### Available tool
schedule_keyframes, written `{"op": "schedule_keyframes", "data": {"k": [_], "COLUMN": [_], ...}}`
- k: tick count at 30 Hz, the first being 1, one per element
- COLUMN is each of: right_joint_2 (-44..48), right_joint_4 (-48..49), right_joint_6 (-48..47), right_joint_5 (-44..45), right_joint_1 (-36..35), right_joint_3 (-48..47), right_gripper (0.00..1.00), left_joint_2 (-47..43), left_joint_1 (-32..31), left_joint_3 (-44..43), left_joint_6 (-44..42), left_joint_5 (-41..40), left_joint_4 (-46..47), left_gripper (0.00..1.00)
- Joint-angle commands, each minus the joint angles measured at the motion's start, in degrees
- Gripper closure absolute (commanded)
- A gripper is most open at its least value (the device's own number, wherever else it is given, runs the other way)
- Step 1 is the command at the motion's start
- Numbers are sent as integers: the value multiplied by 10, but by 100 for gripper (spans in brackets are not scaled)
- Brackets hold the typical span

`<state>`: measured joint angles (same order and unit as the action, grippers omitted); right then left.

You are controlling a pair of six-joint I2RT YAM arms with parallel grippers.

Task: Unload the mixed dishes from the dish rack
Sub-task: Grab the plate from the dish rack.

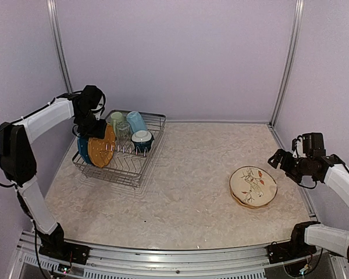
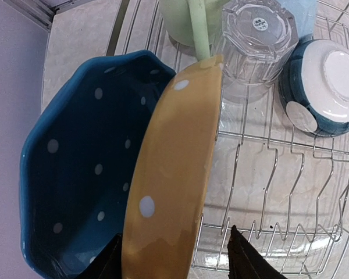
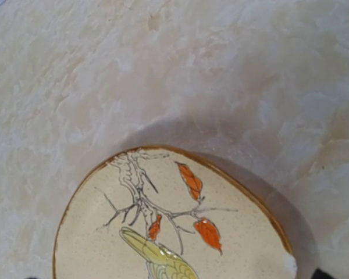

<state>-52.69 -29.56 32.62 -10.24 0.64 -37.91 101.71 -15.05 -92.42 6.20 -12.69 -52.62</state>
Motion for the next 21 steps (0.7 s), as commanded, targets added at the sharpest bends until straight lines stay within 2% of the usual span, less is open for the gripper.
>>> {"op": "schedule_keyframes", "data": {"k": [1,7,15,21], "right_joint_2": [7,6,7,10], "right_joint_4": [8,11,18,24], "right_joint_6": [3,6,8,12], "right_joint_5": [0,-1,-5,-11], "right_joint_1": [-5,-5,-5,-5], "right_joint_3": [12,13,18,24], "right_gripper": [0,0,0,0], "left_joint_2": [24,40,47,39], "left_joint_1": [-2,-2,-2,-5], "left_joint_3": [-18,-24,-28,-26], "left_joint_6": [11,11,12,10], "left_joint_5": [23,6,-24,-38], "left_joint_4": [-14,-18,-18,-16], "left_gripper": [45,49,63,70]}}
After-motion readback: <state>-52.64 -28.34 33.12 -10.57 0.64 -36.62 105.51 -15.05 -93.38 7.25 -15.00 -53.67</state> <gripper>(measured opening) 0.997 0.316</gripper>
